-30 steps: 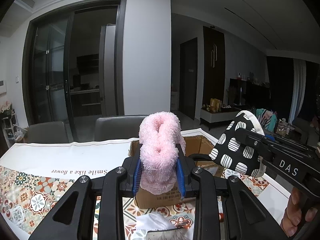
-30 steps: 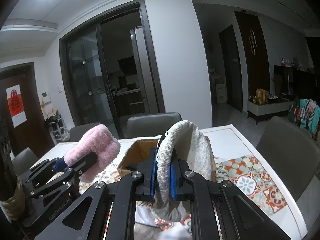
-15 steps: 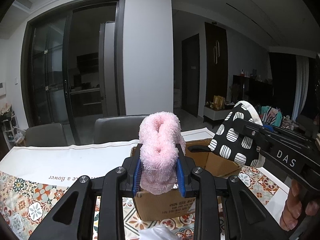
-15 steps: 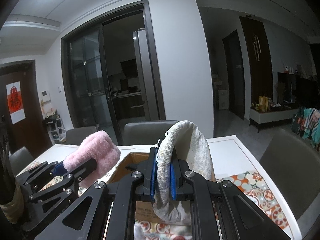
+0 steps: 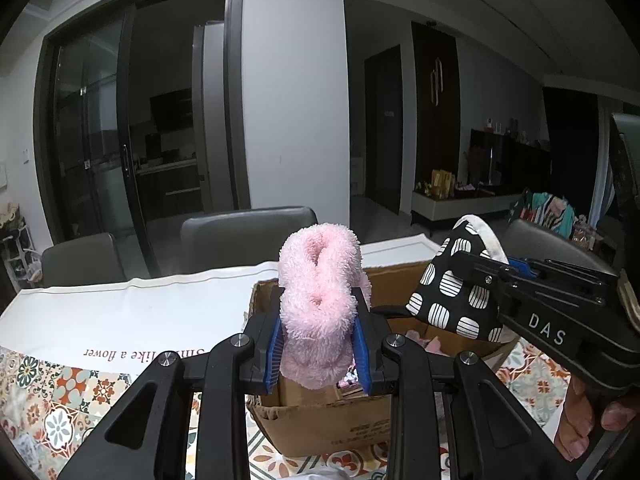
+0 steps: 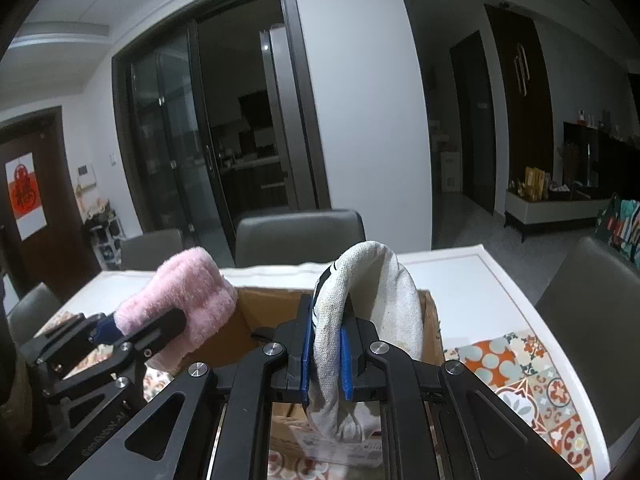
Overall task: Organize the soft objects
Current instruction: 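Open both tools to drop the slippers into the box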
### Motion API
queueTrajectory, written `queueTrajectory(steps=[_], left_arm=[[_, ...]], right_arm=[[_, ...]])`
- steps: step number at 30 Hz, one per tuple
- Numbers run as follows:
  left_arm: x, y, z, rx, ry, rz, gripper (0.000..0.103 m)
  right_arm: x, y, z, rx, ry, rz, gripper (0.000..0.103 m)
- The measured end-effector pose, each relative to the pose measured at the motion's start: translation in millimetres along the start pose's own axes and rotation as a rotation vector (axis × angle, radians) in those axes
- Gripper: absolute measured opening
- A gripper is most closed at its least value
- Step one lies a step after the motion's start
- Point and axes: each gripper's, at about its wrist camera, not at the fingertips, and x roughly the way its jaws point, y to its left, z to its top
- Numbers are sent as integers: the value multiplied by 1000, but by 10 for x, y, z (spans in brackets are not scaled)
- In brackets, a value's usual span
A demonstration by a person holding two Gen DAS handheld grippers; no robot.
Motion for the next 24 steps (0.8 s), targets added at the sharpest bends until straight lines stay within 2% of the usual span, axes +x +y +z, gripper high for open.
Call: queueTrajectory(steps=[13,15,17,19,20,21,24], left_arm=[[401,-34,-177,12,115,10,32],[424,-30,-192,16,124,15,38],[423,-31,-199,22,126,24,50],[400,-31,-209,29,119,36,57],[385,-34,-209,32,116,40,58],[357,-42,-210,36,112,44,58],[279,-25,-212,36,104,53,63]], right_arm=[[471,-135,-186,31,141,6,13],[542,-146,-224,34,172,17,14],[589,-142,-248,25,194,17,15],[620,-142,-276,24,214,23,22],[620,-144,-287,29,217,21,33],[604,-140,-296,31,213,17,38],[515,-112,-300,17,190,-2,42]])
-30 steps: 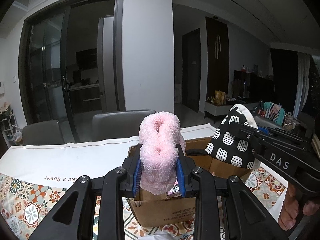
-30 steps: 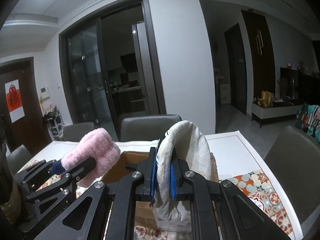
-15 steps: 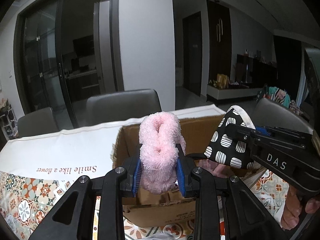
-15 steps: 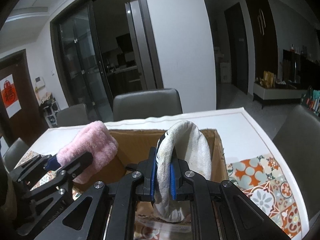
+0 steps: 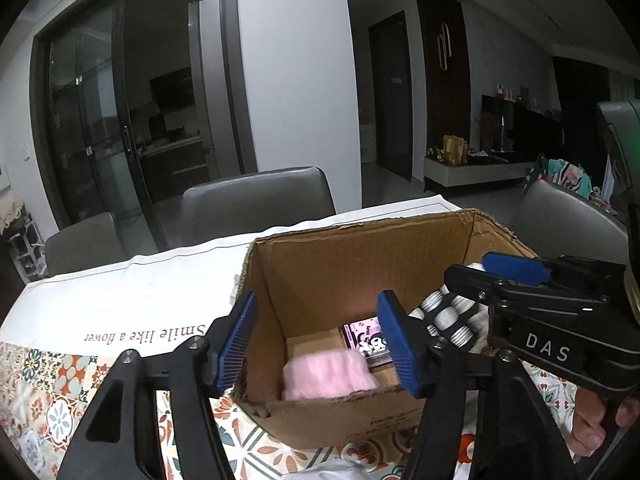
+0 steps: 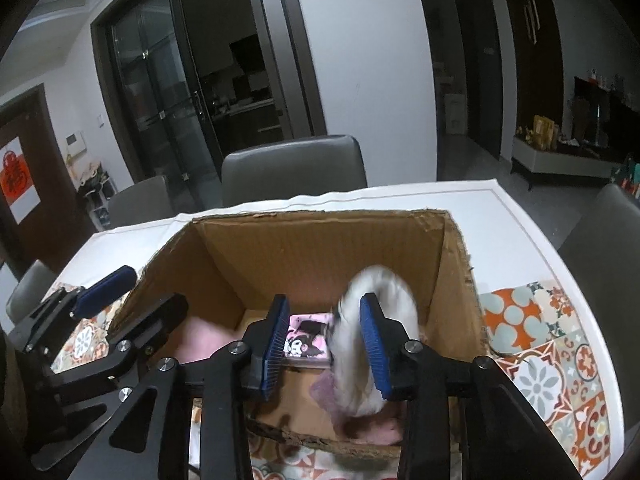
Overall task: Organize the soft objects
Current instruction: 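Open both tools to drop the slippers into the box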
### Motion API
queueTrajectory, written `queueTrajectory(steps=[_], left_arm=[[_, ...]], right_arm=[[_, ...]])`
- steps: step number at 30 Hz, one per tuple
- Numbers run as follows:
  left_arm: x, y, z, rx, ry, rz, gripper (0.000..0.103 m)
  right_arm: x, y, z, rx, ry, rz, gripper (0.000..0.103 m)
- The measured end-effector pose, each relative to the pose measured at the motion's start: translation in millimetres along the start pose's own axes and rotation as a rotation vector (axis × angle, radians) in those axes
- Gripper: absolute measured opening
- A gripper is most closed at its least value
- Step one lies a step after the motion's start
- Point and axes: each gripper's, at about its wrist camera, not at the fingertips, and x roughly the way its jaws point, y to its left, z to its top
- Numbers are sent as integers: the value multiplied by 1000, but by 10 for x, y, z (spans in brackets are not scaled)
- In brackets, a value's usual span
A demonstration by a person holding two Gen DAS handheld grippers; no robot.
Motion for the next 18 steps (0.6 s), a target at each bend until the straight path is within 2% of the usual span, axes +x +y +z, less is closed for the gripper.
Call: queueTrajectory(steps=[2,8,18], left_arm=[[-49,14,-10,-1,-4,7,64],[-275,83,-39,-29,-18,18,66],[-797,81,-79,-25,-74,22,68]], right_arm=[[-64,24,-5,-10,-15,-20,49],[-319,134,-29,-59,-58,-71,49],[-813,310,-123,-72,-109,-73,49]])
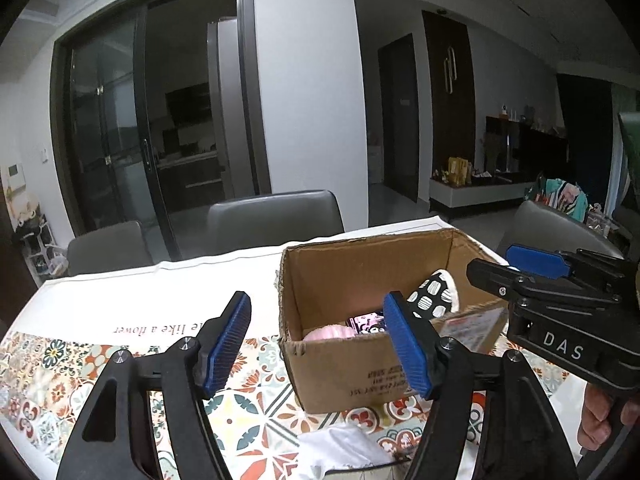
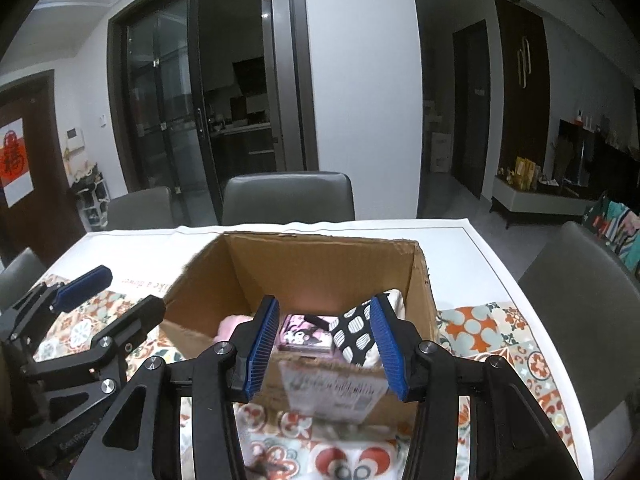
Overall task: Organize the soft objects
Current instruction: 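Open both tools to drop the slippers into the box, then move both tools back toward the grey purse and white cloth on the table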
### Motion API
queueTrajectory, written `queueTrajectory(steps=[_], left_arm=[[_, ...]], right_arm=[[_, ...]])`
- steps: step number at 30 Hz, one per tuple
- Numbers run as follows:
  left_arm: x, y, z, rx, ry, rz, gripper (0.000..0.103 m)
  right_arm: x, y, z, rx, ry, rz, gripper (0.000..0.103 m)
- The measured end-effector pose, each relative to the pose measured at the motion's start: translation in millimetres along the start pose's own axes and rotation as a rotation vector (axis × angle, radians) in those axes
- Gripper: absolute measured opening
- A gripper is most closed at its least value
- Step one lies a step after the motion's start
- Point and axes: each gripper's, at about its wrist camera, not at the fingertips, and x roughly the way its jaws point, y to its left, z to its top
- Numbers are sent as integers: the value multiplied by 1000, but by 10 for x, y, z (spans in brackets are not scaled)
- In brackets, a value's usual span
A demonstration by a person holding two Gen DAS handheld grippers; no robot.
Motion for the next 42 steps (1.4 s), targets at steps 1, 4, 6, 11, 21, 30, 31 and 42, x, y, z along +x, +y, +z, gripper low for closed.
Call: queueTrajectory(steps=[1,4,6,11,21,30,31,42], left_arm=[[-42,9,-6,1,-4,0,69],[-178,4,-33,0,-11,4,69],[-258,-8,-57,-5,-14,4,69],[-381,1,-143,-25,3,-5,69],[-584,6,-354,-28,28,-11,69],[-733,-55,-672,-37,80,-24,69],[-746,-71,-706,-37,86,-27,70],[-777,-134,-1005,-16,147,-45,74]], right_arm=[[-64,16,-14,1,-2,0,49],[-175,37,-46,9,-6,5,49],[-242,50,-72,12,-8,7,49],[-402,89,-164,13,-5,8,49],[-620,176,-400,16,18,8,49],[-716,231,-605,15,55,8,49],[-718,230,-640,16,63,9,49],[-678,219,-977,24,146,16,49]])
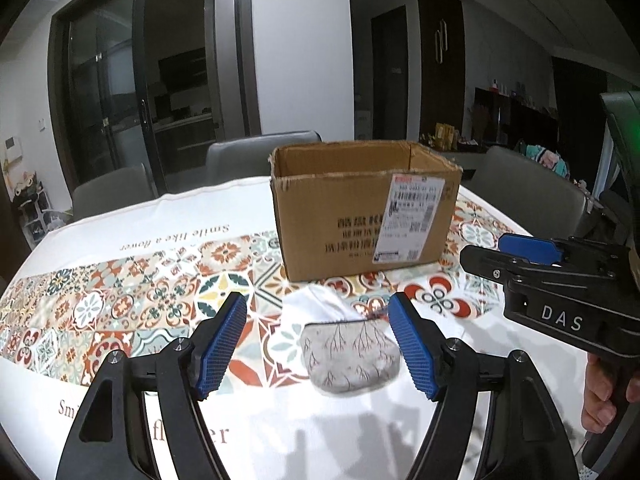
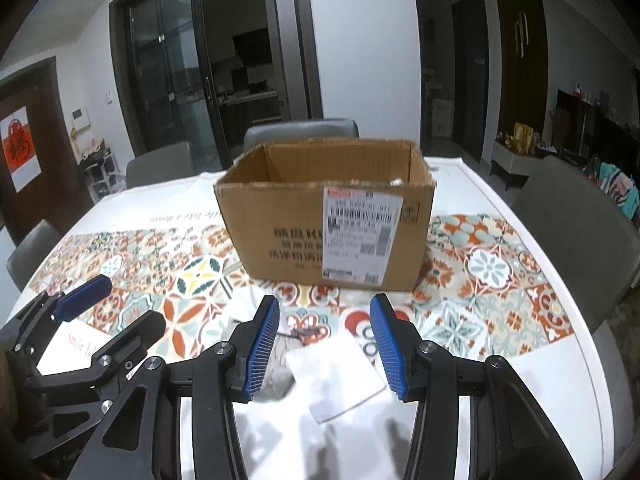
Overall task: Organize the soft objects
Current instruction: 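Move both tools back toward the grey purse and white cloth on the table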
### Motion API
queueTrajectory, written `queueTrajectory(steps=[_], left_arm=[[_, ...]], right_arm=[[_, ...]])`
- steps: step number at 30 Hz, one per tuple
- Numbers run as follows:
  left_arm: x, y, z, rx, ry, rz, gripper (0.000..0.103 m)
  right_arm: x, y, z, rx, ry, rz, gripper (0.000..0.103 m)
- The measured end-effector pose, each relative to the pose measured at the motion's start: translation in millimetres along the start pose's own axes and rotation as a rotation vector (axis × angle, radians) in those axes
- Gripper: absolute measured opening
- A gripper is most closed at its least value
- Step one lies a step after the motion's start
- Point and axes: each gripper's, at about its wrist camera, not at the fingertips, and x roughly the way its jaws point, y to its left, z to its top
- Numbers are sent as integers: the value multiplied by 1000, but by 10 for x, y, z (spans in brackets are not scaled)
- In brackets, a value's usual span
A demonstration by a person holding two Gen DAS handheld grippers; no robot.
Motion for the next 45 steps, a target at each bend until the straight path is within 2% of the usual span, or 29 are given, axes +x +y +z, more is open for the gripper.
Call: queueTrajectory(steps=[9,21,27,34,38,41,45], left_arm=[[128,-39,-214,12,56,-20,78],[339,-21,-464,15,132,-52,79],[452,-59,-529,52,162,-61,83],[585,-53,-566,50,193,-62,83],[612,-48,-555,48,194,-88,83],[637,-71,-545,61,192,-110,85],[691,-120,-533,91,194,-117,86]], right_arm=[[138,-26,-208,1,76,0,49],[422,-29,-440,-8,176,-1,49],[571,-58,-526,-8,225,1,49],[756,-96,-579,7,262,1,49],[881,-116,-596,27,291,16,49],[926,-119,-609,33,291,11,62],[970,-117,-626,16,288,-4,64]])
